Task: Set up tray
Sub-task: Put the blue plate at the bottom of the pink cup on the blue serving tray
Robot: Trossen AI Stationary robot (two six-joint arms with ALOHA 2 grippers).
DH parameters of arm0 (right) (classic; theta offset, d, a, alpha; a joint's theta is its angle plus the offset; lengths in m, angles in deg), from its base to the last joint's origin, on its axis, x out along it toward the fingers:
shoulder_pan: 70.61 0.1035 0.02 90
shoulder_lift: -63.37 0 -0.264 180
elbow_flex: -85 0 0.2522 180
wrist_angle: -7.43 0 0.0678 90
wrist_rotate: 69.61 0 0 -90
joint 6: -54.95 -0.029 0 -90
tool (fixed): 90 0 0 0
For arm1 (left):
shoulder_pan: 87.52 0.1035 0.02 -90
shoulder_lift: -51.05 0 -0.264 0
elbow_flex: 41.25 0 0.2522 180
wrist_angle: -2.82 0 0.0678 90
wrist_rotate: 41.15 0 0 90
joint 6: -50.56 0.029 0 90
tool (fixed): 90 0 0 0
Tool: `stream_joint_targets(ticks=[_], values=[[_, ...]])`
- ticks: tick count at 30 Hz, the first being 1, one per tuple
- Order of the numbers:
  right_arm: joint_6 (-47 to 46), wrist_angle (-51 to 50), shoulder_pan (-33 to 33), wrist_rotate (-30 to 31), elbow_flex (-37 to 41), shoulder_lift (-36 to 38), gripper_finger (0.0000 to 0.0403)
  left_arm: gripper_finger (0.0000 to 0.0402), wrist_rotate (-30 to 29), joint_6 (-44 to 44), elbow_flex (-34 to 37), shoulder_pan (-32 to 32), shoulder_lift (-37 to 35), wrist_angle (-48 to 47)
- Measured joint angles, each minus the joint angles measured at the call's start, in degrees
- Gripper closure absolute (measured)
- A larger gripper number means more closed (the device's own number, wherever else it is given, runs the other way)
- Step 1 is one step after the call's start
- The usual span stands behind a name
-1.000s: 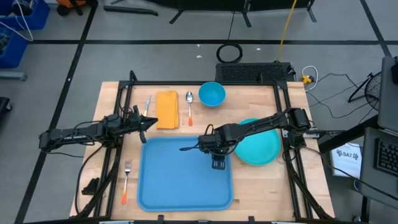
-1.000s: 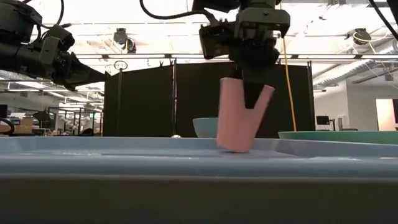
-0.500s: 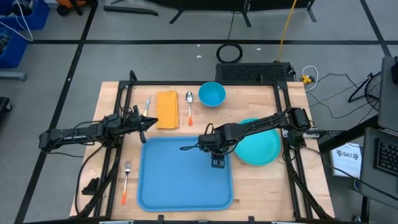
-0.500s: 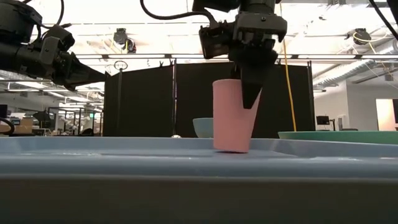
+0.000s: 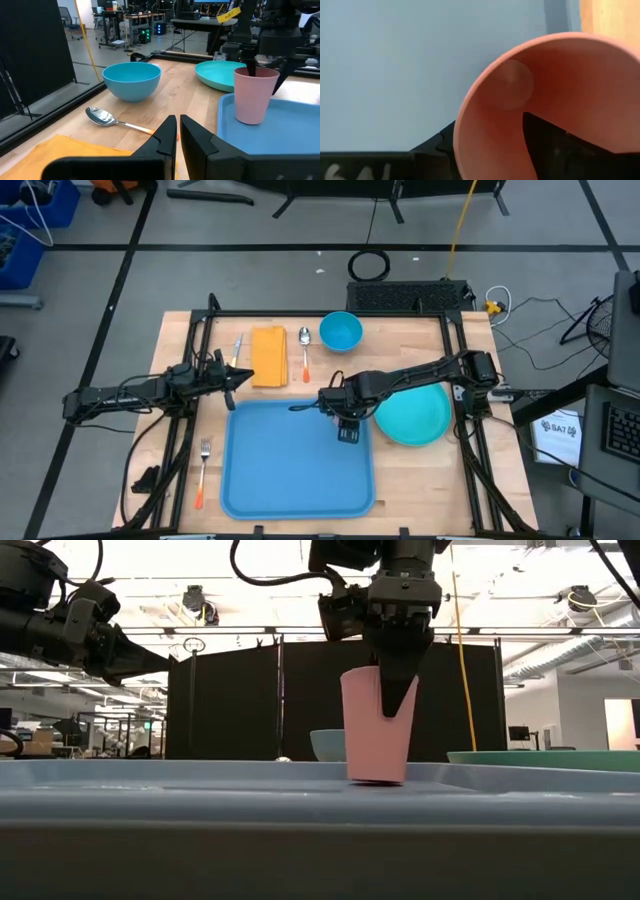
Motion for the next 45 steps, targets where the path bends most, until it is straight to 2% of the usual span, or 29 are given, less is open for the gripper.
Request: stream_joint_targets(ticks=[5,11,23,28,32,37,40,45], values=[[-0.2,0.0,0.1,-4.2,0.0,0.1,0.0232,0.0376,0.1,0.0,0.0,0.0,0.0,0.0],[-0.4,0.4,-0.3,-4.2,0.0,2.9,0.0231,0.0376,0.1,0.0,0.0,0.0,0.0,0.0],[-2.1,2.1,-0.9,1.8,0.0,14.7,0.0232,0.0376,0.1,0.0,0.0,0.0,0.0,0.0],[-8.7,-2.4,1.1,2.1,3.1,21.6,0.0236,0.0376,0.1,0.0,0.0,0.0,0.0,-0.1],[-18.7,-11.6,2.9,3.9,9.4,27.3,0.0244,0.0376,0.3,0.0,0.0,0.0,0.0,-0.1],[-30.4,-22.6,3.5,15.9,22.7,36.3,0.0256,0.0376,0.3,0.3,0.0,0.0,0.0,-0.1],[-38.8,-21.4,1.1,20.7,31.9,42.5,0.0260,0.0376,0.2,0.3,0.0,0.0,0.0,-0.1],[-44.2,-13.4,-4.8,18.5,46.1,49.5,0.0259,0.0376,0.2,0.3,0.0,0.0,0.0,0.0]])
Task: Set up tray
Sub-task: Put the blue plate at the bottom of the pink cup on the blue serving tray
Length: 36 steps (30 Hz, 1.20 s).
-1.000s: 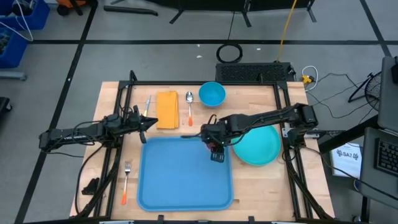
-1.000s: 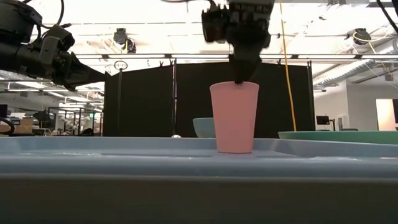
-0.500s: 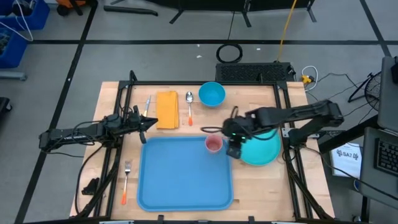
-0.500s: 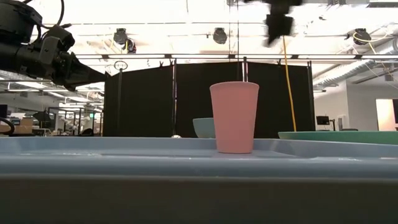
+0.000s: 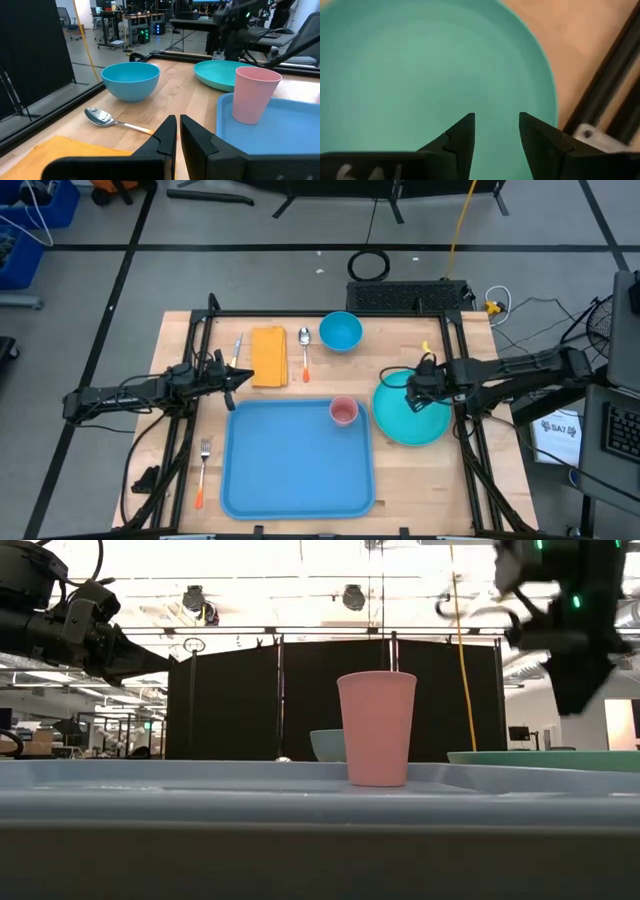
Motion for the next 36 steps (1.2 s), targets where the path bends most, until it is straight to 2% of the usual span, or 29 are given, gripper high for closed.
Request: stream_joint_targets(ticks=[4,8,12,27,31,36], values=[[0.4,4.9,-4.2,-0.1,7.6,2.2,0.0262,0.0376,0.0,0.0,0.0,0.0,0.0,0.2],[2.5,7.4,-7.8,1.1,10.9,2.9,0.0264,0.0376,0.0,-0.1,0.0,0.0,0.0,0.3],[4.0,6.7,-10.6,4.7,11.2,2.9,0.0264,0.0376,0.0,-0.1,0.0,0.0,0.0,0.3],[7.9,7.1,-15.3,4.1,11.2,2.9,0.0268,0.0376,0.0,-0.1,0.0,0.0,0.0,0.2],[8.7,7.5,-16.3,1.8,11.5,2.7,0.0271,0.0376,0.0,-0.1,0.0,0.0,0.0,0.2],[8.8,9.4,-17.6,-3.9,15.0,2.3,0.0278,0.0376,0.0,-0.1,0.0,0.0,0.0,0.1]])
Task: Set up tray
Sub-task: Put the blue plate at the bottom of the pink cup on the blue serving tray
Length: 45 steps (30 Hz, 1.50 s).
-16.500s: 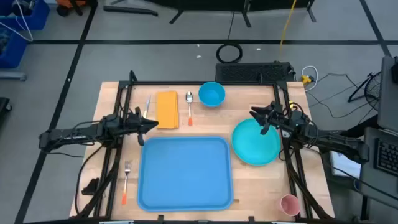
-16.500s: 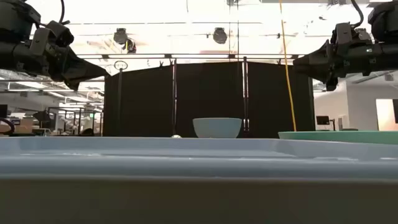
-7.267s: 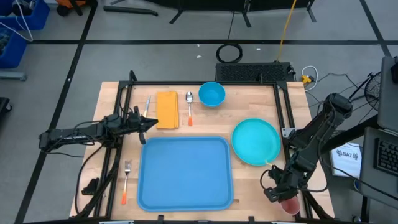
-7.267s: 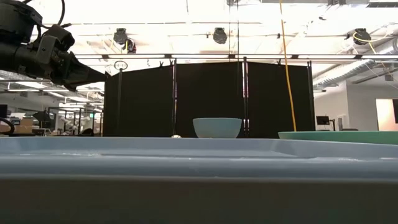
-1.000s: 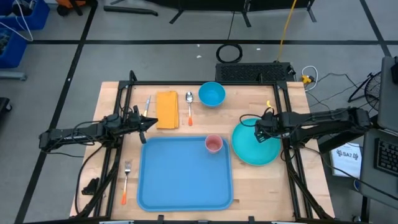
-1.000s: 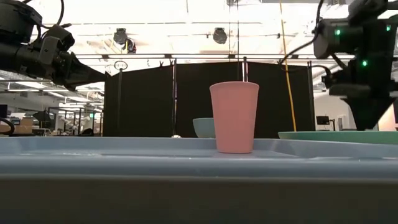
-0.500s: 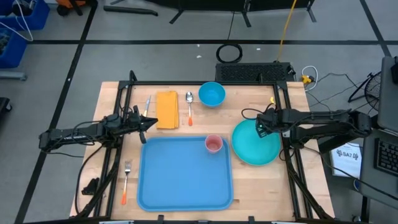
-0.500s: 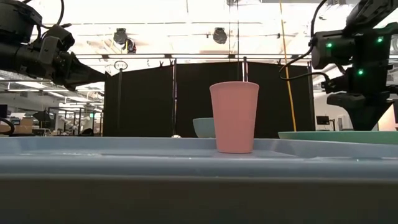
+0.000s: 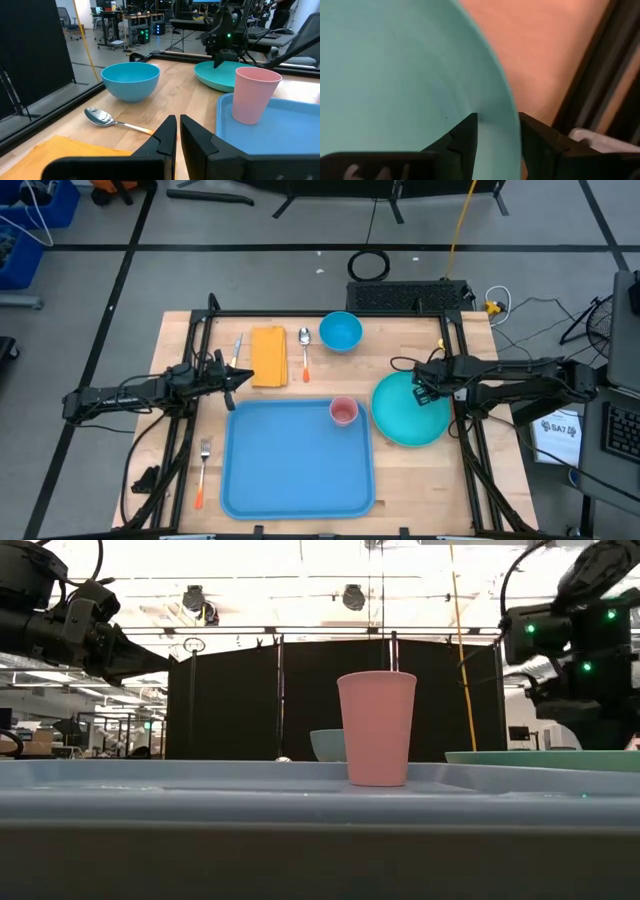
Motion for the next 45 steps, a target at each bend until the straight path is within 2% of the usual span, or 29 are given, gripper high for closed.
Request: stream_joint_targets(ticks=[8,12,14,17,18,24,38,45], values=[[-1.7,3.5,0.0,-3.0,2.1,0.3,0.0282,0.0376,0.0,0.0,0.0,0.0,0.0,0.0],[-1.6,5.6,0.0,-6.5,2.2,0.6,0.0289,0.0376,0.0,0.0,0.0,0.0,0.0,0.0],[-1.1,5.5,0.0,-7.1,2.2,0.7,0.0313,0.0376,0.0,0.0,0.0,0.0,0.0,0.1],[0.2,4.8,0.0,-7.2,2.1,0.8,0.0375,0.0376,0.0,0.0,0.0,0.0,0.0,0.1],[0.9,5.2,0.0,-7.2,2.1,0.8,0.0385,0.0376,0.0,0.0,0.0,0.0,0.0,0.1],[0.8,5.9,0.9,-4.2,2.1,1.8,0.0393,0.0376,0.0,0.0,0.0,0.0,0.0,0.1],[-3.1,7.7,2.1,2.3,2.3,21.2,0.0401,0.0376,0.0,0.0,0.0,0.0,0.0,0.1],[-4.3,4.1,1.9,7.1,2.3,26.7,0.0401,0.0376,0.0,0.0,0.0,0.0,0.0,0.2]])
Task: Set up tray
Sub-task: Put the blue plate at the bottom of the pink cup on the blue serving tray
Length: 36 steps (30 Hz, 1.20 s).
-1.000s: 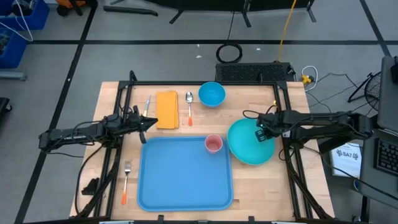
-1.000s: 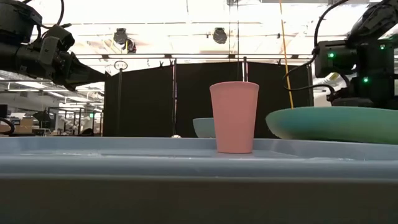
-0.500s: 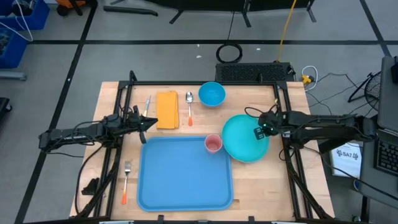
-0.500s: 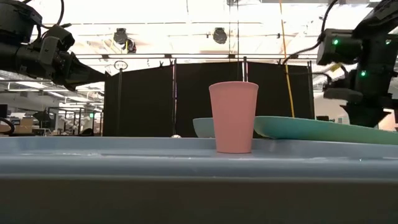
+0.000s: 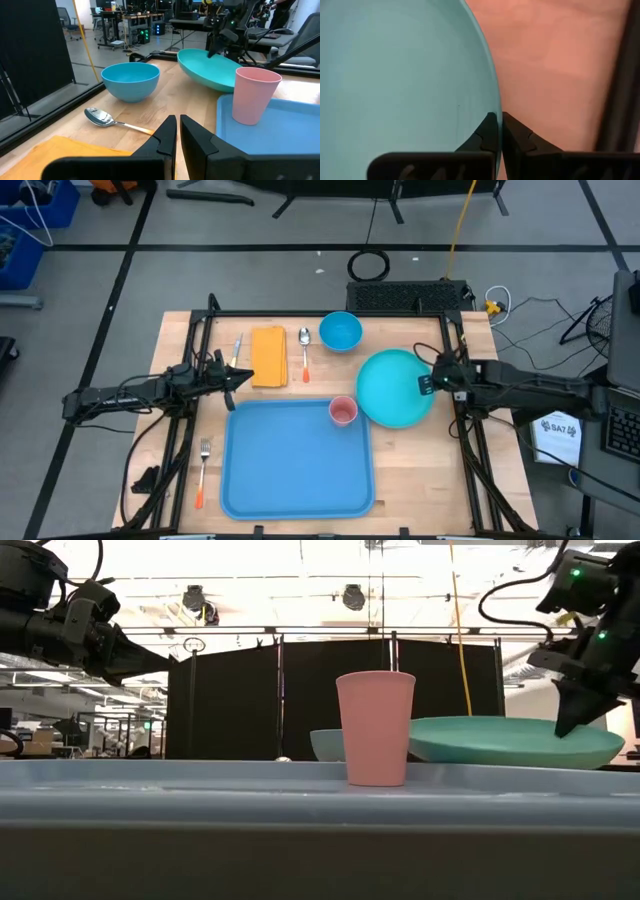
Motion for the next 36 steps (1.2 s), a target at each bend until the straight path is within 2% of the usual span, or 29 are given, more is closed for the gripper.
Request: stream_joint_targets(ticks=[8,25,30,36], values=[[1.9,4.1,0.0,4.8,0.0,1.8,0.0401,0.0376,0.0,0.0,0.0,0.0,0.0,0.0],[17.0,31.6,-0.4,12.3,0.0,2.5,0.0402,0.0376,0.0,0.0,0.0,0.0,0.0,0.1],[23.1,45.7,-0.4,8.7,-0.1,1.0,0.0402,0.0376,0.0,0.0,0.0,0.0,0.0,0.1],[22.8,60.9,0.1,-4.6,-0.1,-3.7,0.0402,0.0376,0.0,0.0,0.0,0.0,0.0,0.1]])
